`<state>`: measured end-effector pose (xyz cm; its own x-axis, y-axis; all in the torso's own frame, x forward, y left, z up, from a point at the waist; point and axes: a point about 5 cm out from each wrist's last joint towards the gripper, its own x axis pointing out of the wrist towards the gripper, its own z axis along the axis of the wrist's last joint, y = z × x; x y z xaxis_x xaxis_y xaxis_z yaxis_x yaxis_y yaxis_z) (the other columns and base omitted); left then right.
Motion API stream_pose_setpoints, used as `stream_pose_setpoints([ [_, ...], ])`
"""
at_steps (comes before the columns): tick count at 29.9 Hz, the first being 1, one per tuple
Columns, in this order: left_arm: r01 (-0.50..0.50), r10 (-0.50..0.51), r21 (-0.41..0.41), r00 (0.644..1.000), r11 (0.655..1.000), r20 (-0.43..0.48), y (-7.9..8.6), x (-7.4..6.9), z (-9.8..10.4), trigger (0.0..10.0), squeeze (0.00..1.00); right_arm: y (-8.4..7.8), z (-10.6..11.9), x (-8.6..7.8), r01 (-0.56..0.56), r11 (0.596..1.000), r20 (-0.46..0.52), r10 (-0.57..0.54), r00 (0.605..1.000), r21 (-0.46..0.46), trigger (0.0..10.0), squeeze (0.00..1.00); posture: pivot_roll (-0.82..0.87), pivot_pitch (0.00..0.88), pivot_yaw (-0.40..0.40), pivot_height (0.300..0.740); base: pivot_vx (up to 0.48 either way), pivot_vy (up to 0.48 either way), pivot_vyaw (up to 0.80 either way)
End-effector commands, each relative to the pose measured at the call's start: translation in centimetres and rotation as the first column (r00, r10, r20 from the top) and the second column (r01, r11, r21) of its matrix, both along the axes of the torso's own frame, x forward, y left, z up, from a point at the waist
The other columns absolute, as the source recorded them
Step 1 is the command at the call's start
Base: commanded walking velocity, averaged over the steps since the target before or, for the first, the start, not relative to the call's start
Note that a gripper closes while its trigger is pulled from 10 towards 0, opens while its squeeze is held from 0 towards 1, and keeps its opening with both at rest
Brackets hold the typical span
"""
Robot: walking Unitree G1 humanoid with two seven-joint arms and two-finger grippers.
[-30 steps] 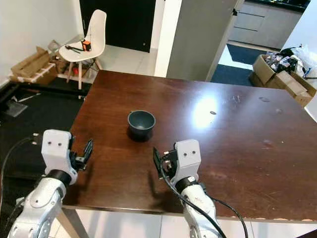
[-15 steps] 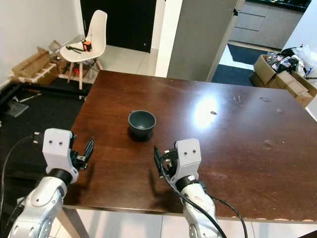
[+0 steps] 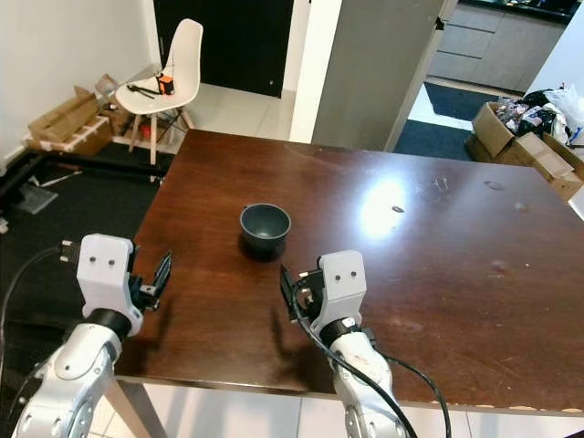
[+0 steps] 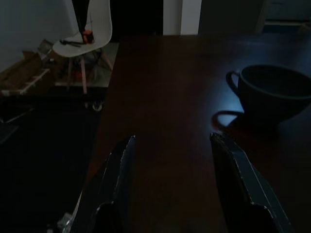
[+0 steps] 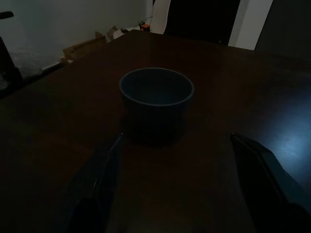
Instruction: Setting the table
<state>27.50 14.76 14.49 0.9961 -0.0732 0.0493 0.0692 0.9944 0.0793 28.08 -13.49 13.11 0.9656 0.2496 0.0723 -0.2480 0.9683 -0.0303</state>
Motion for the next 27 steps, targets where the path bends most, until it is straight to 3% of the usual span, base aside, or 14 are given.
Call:
stream_pose_setpoints([
  [1,0.008,-0.008,0.001,1.0,1.0,-0.003,-0.19,-0.29,0.0,10.0,0.0,-0.31,-0.52,-0.2,0.005,1.0,-0.017,-0.005,1.0,0.0,10.0,0.0,0.06,0.0,-0.015,0.74,0.0,0.0,0.0],
  [27,0.009,-0.009,-0.001,1.0,1.0,0.003,-0.35,0.29,0.07,10.0,0.0,-0.25,-0.63,0.0,0.007,1.0,-0.014,-0.007,1.0,0.002,10.0,0.0,0.06,0.0,-0.018,0.74,0.0,0.0,0.0],
])
